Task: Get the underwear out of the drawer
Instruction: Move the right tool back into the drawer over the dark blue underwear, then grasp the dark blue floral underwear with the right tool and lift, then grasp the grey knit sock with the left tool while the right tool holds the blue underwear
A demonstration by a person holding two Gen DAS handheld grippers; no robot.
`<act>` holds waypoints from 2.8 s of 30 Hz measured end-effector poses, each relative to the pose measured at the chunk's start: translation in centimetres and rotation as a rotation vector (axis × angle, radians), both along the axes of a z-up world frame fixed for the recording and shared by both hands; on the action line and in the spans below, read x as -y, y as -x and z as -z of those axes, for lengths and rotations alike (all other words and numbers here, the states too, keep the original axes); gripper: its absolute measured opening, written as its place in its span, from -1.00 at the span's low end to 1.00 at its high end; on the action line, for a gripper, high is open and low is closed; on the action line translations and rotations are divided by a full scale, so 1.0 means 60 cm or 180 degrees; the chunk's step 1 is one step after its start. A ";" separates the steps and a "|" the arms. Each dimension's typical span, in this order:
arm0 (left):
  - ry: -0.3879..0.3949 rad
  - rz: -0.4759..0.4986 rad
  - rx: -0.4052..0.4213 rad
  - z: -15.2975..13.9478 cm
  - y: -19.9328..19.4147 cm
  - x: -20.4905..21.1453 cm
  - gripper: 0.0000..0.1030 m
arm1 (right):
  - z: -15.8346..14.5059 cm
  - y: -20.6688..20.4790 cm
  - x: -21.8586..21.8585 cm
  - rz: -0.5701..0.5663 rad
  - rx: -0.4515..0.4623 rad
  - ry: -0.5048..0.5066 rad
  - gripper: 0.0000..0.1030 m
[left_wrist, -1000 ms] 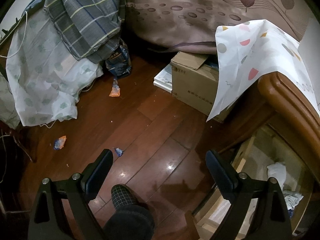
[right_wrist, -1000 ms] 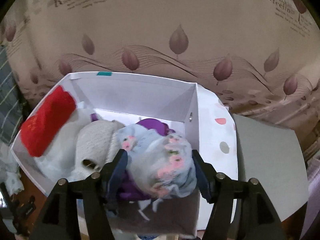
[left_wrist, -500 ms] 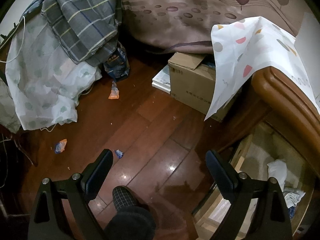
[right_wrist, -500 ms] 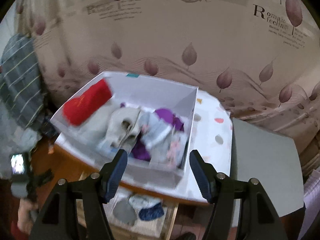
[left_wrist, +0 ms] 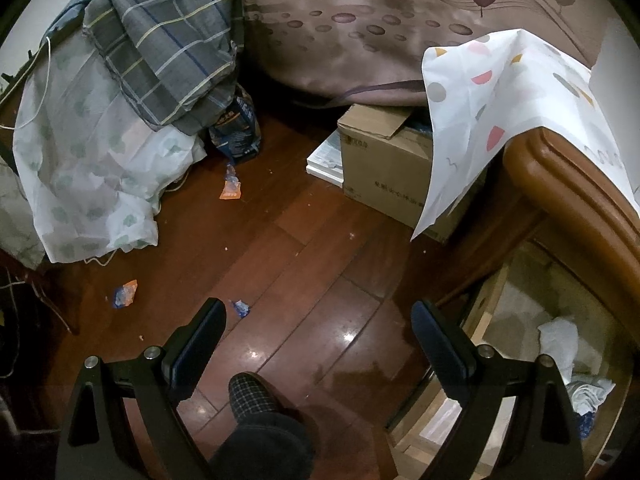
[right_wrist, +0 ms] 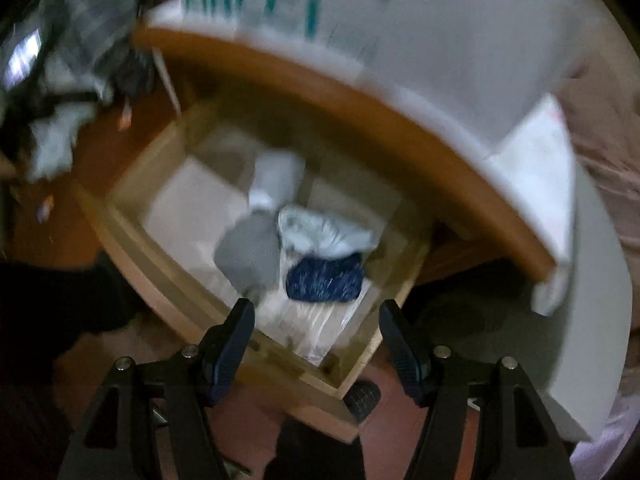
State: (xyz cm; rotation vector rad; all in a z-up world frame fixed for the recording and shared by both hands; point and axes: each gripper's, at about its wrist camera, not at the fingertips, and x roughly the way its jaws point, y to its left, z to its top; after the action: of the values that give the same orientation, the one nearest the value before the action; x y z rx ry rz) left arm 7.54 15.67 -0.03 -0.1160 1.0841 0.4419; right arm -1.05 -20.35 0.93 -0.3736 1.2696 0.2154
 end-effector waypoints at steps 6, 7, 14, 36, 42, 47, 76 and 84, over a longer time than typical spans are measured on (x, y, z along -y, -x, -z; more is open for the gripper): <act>-0.0038 0.0057 -0.0010 0.001 -0.004 0.009 0.80 | 0.114 -0.059 -0.011 -0.0209 -0.0395 0.0189 0.28; -0.0043 0.0073 -0.0010 0.001 -0.004 0.010 0.80 | 0.124 -0.070 -0.012 -0.0198 -0.0431 0.0219 0.28; 0.0022 0.0042 -0.0012 -0.001 -0.009 0.009 0.80 | 0.208 -0.106 -0.003 -0.0229 -0.0738 0.0367 0.28; 0.0064 0.0049 -0.0108 0.011 -0.010 0.003 0.80 | 0.288 -0.149 -0.006 -0.0280 -0.1015 0.0183 0.46; 0.0071 0.0044 -0.0105 0.011 -0.011 0.003 0.80 | 0.282 -0.154 -0.023 -0.0350 -0.1139 0.0122 -0.13; 0.0067 0.0096 -0.0139 0.012 -0.011 0.009 0.80 | 0.278 -0.134 -0.050 -0.0389 -0.1201 0.0259 -0.32; 0.0200 0.0713 -0.0273 0.039 0.015 0.109 0.80 | 0.105 -0.007 0.095 0.1893 0.0783 -0.0299 -0.32; 0.0299 0.1184 -0.0468 0.050 0.030 0.208 0.82 | 0.058 0.011 0.129 0.1978 0.1155 -0.0230 -0.32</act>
State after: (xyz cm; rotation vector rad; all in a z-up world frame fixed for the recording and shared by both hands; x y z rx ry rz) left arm 5.71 3.18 -3.02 0.0369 1.2406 0.0654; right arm -1.69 -28.10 -2.56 0.0561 0.9613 -0.3234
